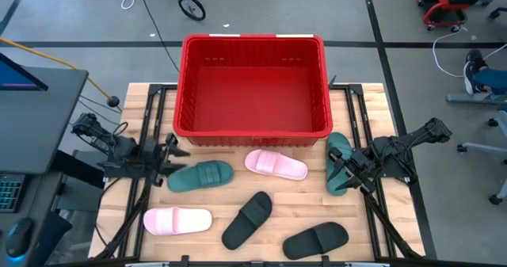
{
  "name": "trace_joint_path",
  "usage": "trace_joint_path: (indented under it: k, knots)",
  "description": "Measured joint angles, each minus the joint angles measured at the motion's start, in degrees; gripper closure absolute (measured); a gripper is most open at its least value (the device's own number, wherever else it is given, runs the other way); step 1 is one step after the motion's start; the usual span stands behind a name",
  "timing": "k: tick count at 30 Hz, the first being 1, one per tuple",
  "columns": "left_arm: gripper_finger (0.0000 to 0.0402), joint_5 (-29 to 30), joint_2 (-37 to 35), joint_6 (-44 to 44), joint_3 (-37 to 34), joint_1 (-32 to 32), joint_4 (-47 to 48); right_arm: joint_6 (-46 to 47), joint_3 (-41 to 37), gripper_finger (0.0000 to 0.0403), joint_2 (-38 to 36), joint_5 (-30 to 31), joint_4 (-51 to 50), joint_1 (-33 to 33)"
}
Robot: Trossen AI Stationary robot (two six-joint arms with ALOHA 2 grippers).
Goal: Pick and place slides into bin
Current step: Put the right blue slide into the red bin
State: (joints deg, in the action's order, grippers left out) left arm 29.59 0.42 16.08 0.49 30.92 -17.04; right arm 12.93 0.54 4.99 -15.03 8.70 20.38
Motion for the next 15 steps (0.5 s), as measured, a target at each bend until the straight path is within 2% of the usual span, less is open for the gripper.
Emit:
trace_joint_path:
  k: [3, 5, 10, 15]
  knots:
    - [0.0209, 1.9, -0.1, 15.0, 0.0, 0.0, -8.5, -5.4, 0.0, 0.0227, 0.0, 1.3, -2.0, 0.0]
    - [0.0208, 1.9, -0.1, 20.7, 0.0, 0.0, -13.3, -6.9, 0.0, 0.0227, 0.0, 1.8, -2.4, 0.0]
    - [0.0210, 1.9, 0.0, 12.0, 1.0, 0.0, -16.5, -10.9, 0.0, 0.0227, 0.0, 3.0, -3.2, 0.0]
    - [0.0225, 1.7, 0.7, 2.5, 8.6, 0.0, -16.1, -11.7, 0.0, 0.0227, 0.0, 4.6, -0.2, 0.0]
